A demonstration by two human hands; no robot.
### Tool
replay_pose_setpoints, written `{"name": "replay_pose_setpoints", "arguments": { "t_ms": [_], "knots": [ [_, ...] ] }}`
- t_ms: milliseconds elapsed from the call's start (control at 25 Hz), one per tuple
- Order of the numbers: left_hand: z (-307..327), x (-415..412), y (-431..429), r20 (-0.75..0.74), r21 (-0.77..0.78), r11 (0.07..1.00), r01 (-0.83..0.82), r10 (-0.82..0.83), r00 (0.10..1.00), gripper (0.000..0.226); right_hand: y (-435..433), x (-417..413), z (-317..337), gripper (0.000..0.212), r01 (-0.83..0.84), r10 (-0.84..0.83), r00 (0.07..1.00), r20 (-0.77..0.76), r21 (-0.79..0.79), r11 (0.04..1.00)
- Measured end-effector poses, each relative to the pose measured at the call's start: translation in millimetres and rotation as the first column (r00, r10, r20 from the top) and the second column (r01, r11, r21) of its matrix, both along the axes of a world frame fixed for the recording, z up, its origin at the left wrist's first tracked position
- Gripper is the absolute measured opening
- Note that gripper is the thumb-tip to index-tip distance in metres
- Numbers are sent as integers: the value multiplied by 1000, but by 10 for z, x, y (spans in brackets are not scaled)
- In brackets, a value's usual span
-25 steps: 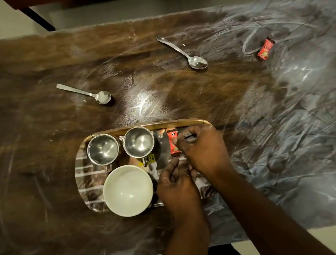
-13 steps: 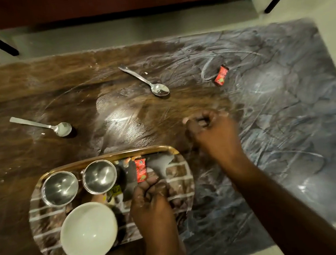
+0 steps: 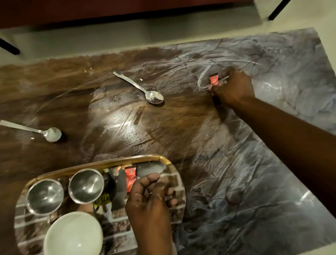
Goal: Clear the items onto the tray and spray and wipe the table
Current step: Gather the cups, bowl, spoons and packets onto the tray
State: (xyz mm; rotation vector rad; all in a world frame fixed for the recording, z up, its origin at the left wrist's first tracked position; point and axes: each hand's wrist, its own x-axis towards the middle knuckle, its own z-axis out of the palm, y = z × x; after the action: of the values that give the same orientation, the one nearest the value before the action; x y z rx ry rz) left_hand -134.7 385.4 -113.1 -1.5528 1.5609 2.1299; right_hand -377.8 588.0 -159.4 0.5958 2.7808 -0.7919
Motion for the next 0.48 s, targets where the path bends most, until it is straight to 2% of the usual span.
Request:
{"name": "replay_pose_setpoints", "arguments": {
  "t_ms": [80, 200, 240, 360, 400, 480],
  "knots": [
    [-17, -1, -13, 4, 19, 999, -28, 28, 1000, 21, -93, 109, 50, 37, -51, 50, 999, -21, -42, 998],
    [-49, 47, -74, 11, 14, 997, -72, 72, 997, 16, -358, 524, 242, 14, -62, 48, 998, -49, -332, 941],
    [-61, 77, -98, 13, 0, 997, -82, 82, 997, 15, -476, 729, 298, 13, -52, 51, 999, -16, -414, 909],
    [-129, 163, -139, 22, -69, 994, -79, 81, 996, 10, -885, 1429, 374, 13, 80, 68, 974, 215, -612, 787],
    [-148, 186, -146, 25, -95, 993, -73, 76, 997, 9, -1014, 1635, 357, 14, 100, 94, 960, 265, -634, 767],
    [-167, 227, -176, 36, -117, 992, -55, 59, 998, 9, -1221, 1939, 299, 15, 70, 136, 948, 288, -605, 793]
  ]
}}
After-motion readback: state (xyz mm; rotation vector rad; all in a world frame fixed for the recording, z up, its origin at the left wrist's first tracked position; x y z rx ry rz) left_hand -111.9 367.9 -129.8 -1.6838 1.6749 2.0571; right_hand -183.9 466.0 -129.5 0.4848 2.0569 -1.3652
